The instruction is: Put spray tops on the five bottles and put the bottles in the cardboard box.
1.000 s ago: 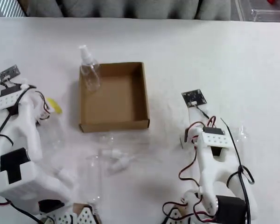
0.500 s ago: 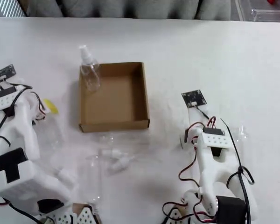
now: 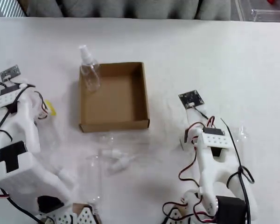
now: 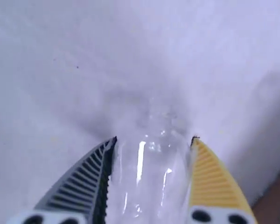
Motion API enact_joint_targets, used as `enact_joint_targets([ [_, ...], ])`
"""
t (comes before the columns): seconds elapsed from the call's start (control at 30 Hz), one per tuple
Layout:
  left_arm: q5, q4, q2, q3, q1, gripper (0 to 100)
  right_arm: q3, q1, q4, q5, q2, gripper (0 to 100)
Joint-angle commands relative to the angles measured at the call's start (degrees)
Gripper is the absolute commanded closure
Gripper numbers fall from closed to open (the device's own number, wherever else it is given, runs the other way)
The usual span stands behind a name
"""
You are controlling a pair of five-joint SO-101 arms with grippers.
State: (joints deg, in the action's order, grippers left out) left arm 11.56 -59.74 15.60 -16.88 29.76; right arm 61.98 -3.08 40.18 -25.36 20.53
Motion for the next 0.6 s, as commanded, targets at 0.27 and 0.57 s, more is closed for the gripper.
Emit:
enact_joint_targets([
  [0.27,-0.35,-1.32,-2.24,4.48,-1.8,93,-0.26,0.48,-2.33,-0.62,0.92,98.3],
  [0.57,-0.26,-13.1,-19.38,9.41,-5.49,93,-0.18,-0.66,-2.15,-0.44,1.01,98.3],
])
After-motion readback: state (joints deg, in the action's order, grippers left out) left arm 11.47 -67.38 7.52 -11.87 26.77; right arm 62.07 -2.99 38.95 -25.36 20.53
